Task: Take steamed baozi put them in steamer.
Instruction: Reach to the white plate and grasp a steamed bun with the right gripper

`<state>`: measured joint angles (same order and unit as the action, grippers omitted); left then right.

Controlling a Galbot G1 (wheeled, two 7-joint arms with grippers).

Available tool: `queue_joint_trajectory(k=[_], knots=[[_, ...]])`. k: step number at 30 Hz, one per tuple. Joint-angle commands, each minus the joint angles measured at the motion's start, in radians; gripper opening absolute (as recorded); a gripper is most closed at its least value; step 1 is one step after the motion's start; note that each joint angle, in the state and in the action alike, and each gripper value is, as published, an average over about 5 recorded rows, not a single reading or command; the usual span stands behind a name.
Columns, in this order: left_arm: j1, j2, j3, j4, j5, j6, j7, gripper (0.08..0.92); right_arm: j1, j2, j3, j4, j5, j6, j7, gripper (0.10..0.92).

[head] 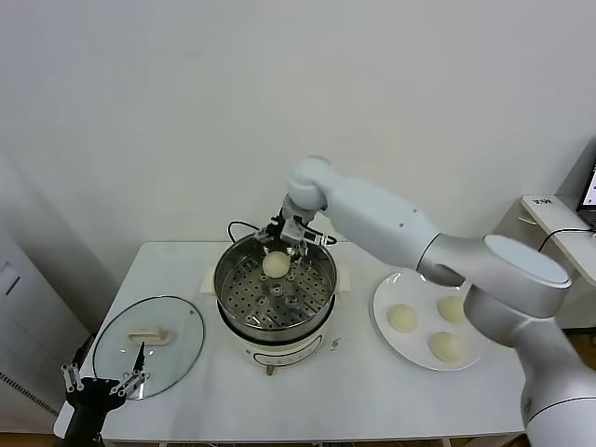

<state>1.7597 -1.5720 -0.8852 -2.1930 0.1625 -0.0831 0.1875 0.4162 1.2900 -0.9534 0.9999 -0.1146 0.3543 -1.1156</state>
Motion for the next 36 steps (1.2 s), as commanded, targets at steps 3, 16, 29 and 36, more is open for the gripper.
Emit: queue_joint_trajectory(k=[3, 16, 29, 36], knots=[[-0.001, -0.005, 0.004, -0.005, 0.005, -0.001, 0.001, 0.823, 0.222, -0.255, -0.237, -0.062, 0.615, -0.574, -0.087, 0.823], [-0.004, -0.016, 0.013, -0.014, 0.022, 0.002, -0.001, 0.823, -0.169, -0.603, -0.104, 0.166, 0.265, -0.529, -0.069, 0.823], [0.013, -0.005, 0.007, -0.02, 0.036, 0.001, 0.0, 0.823, -0.385, -0.55, 0.092, 0.13, 0.077, -0.423, -0.007, 0.823], [0.018, -0.01, 0.004, -0.012, 0.036, -0.007, -0.003, 0.823, -0.401, -0.502, 0.103, 0.076, 0.037, -0.41, 0.012, 0.823]])
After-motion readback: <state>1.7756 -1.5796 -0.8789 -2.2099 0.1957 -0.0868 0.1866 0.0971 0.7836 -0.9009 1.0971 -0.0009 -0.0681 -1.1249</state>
